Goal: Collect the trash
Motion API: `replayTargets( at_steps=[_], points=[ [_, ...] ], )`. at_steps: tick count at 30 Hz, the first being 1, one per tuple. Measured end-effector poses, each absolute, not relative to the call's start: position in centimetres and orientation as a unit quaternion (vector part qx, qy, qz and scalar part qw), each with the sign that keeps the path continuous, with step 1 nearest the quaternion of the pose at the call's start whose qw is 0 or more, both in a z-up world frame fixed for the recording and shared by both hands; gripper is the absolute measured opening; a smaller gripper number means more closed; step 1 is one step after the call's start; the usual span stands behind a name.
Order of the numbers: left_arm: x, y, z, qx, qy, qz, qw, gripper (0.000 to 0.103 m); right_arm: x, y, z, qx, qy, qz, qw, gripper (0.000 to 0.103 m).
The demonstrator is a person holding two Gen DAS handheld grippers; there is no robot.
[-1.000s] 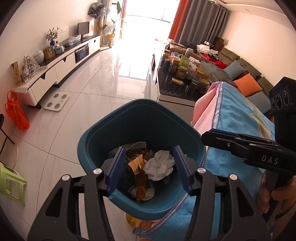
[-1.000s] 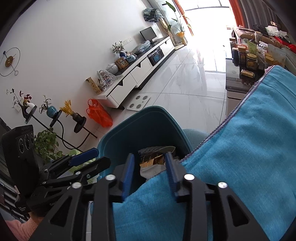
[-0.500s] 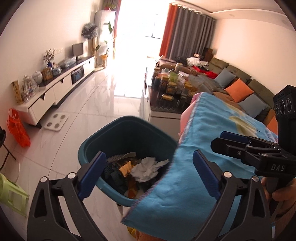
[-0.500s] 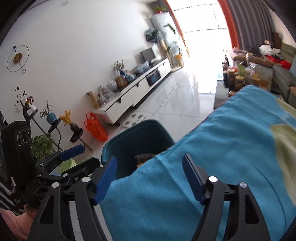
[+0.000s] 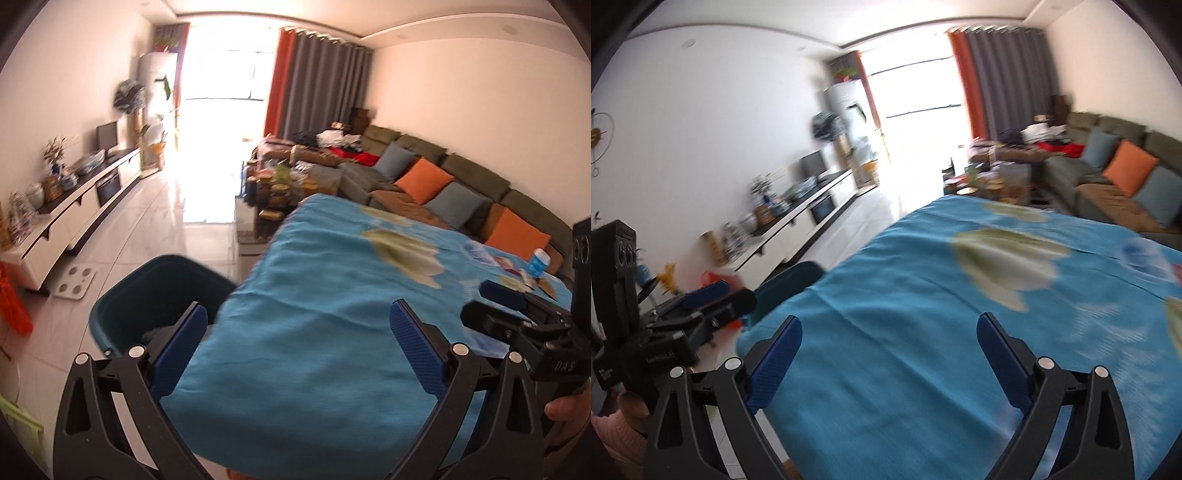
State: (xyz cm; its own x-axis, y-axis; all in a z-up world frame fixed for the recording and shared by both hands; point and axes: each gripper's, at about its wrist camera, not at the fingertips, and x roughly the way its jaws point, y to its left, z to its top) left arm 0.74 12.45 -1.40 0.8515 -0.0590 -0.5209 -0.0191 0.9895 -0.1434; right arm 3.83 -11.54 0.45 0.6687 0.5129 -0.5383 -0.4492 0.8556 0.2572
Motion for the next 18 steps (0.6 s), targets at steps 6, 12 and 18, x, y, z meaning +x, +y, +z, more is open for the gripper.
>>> replayTargets(
  at_steps=[6, 12, 18],
  points=[
    [0.1, 9.2, 0.2, -0.058, 0.241, -0.032, 0.968, 0.097, 0.6, -16.0, 0.8, 0.049, 0.275, 0.19, 0.941, 0.096],
    [0.6, 7.2, 0.5, -0.047, 0.216, -0.044, 0.974, 0.097, -0.8, -18.9, 0.8, 0.058, 0.244, 0.125, 0.96, 0.096],
    [1.3, 5.3, 0.4, -0.028, 0.194, -0.056, 0.979, 0.097, -1.9, -20.6, 0.5, 0.051, 0.227, 0.075, 0.97, 0.096]
  ],
)
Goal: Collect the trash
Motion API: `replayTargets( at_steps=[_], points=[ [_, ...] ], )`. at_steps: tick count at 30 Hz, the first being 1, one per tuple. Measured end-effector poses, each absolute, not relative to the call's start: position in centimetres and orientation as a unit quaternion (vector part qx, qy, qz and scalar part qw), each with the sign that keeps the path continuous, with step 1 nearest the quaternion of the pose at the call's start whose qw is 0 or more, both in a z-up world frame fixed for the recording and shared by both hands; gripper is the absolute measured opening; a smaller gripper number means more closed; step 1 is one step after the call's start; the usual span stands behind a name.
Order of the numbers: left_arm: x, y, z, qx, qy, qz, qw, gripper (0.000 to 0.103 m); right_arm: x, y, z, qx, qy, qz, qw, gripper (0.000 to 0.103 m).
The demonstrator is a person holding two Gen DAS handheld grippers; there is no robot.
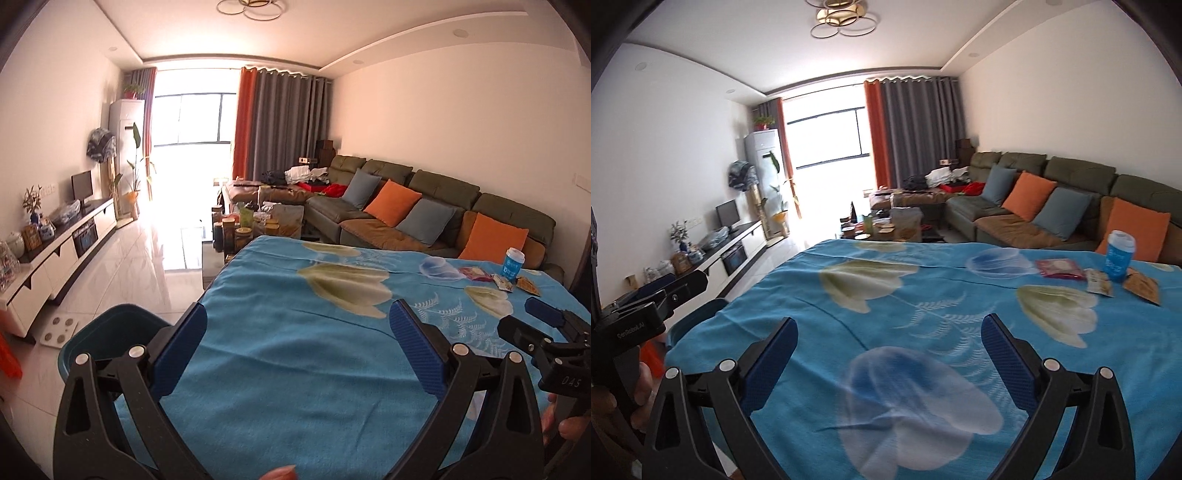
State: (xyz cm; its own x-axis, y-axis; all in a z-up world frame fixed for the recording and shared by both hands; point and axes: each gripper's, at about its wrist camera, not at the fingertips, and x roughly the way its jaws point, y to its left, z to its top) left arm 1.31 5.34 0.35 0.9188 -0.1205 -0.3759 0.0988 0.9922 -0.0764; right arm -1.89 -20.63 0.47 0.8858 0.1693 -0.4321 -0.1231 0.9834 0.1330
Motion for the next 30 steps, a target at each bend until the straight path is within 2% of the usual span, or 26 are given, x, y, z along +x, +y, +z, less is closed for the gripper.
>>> replayTargets(
  at_steps=[12, 30],
  points=[
    [3.3, 1.7, 0.3, -0.012, 0.173, -0.07, 0.982, 0.097, -3.1, -23.6, 0.5, 0.056, 0.203, 0.015, 0.977, 0.096],
    [1.9, 0.6, -0.2, -0.004, 0.156, -0.06, 0.986, 0.097, -3.6, -22.9, 0.6, 0.054, 0.18, 0.028, 0.982, 0.096]
  ],
)
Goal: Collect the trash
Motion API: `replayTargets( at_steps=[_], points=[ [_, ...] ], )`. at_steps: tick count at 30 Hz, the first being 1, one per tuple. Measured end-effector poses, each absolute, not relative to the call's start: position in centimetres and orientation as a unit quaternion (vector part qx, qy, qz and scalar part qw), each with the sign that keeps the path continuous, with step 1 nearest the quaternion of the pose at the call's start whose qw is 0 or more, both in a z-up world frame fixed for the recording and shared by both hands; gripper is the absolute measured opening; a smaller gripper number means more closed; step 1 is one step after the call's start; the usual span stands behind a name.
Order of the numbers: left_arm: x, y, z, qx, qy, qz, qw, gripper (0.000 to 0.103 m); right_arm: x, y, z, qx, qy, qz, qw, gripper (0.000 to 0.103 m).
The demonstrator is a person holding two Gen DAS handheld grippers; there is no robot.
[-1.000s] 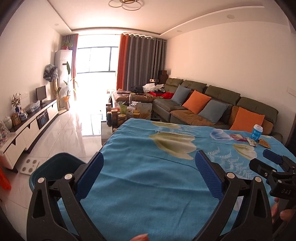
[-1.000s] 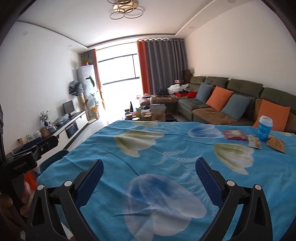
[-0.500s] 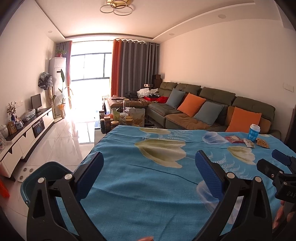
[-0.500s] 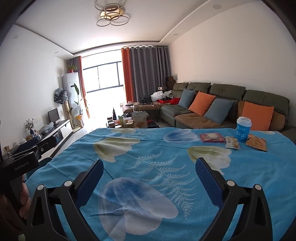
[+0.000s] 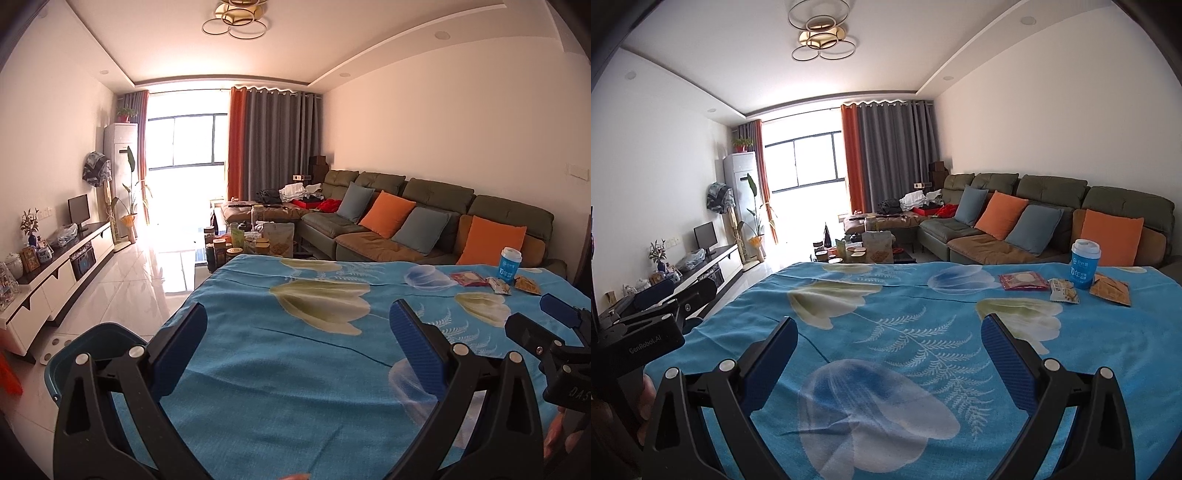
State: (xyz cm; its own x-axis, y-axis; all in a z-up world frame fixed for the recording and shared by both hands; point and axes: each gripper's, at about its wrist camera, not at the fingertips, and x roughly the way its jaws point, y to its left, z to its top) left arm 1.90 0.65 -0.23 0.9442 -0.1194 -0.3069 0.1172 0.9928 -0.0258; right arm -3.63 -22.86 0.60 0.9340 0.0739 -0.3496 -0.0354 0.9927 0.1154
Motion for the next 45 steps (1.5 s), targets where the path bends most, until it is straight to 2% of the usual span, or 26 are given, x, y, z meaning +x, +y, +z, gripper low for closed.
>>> replayTargets(
  at_steps=[45],
  points=[
    [0.99, 1.51, 0.19, -0.008, 0.137, -0.046, 0.989, 0.097, -3.6, -22.89, 0.93, 0.054, 0.163, 0.022, 0.985, 0.096]
  ],
)
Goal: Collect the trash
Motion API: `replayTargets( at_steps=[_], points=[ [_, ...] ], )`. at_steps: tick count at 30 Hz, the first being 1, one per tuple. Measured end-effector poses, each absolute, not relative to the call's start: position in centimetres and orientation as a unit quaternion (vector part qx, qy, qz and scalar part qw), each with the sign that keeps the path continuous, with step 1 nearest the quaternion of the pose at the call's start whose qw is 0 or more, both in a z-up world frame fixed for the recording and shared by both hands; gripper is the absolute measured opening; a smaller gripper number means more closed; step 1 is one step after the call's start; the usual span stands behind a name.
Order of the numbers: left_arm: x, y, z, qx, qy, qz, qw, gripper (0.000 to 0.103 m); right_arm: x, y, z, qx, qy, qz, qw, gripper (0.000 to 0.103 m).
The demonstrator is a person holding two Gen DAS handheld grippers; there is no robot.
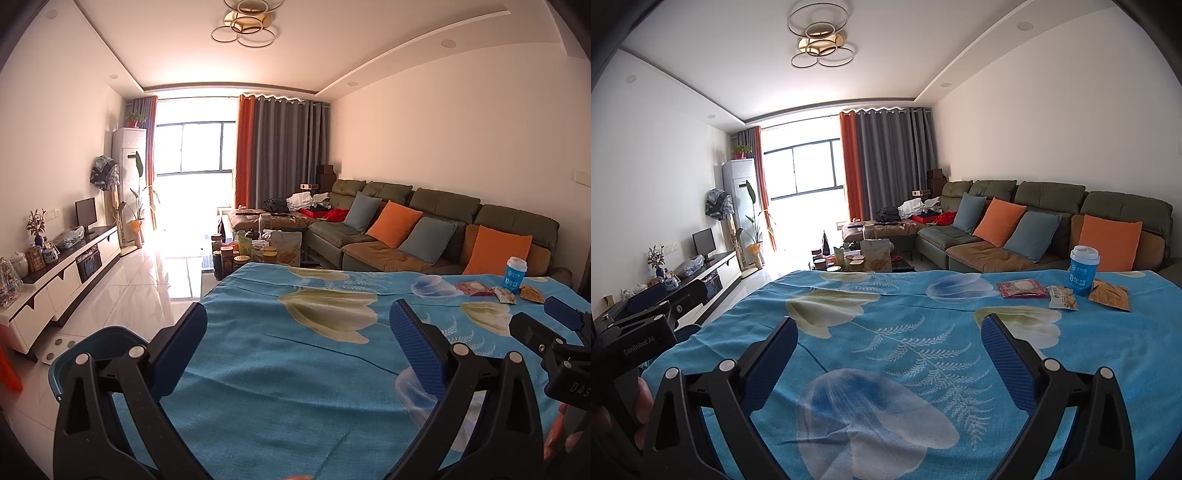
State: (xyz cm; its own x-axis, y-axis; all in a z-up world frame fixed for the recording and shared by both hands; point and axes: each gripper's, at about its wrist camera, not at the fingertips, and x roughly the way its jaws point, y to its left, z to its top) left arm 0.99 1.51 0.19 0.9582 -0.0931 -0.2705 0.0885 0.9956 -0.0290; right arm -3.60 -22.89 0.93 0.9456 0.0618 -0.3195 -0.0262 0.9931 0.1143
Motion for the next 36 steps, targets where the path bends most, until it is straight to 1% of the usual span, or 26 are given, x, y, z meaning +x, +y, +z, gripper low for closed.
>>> replayTargets(
  at_steps=[36],
  points=[
    [1.44, 1.46, 0.07, -0.006, 0.131, -0.037, 0.991, 0.097, -3.6, -22.88, 1.18, 0.056, 0.156, 0.022, 0.986, 0.096]
  ],
)
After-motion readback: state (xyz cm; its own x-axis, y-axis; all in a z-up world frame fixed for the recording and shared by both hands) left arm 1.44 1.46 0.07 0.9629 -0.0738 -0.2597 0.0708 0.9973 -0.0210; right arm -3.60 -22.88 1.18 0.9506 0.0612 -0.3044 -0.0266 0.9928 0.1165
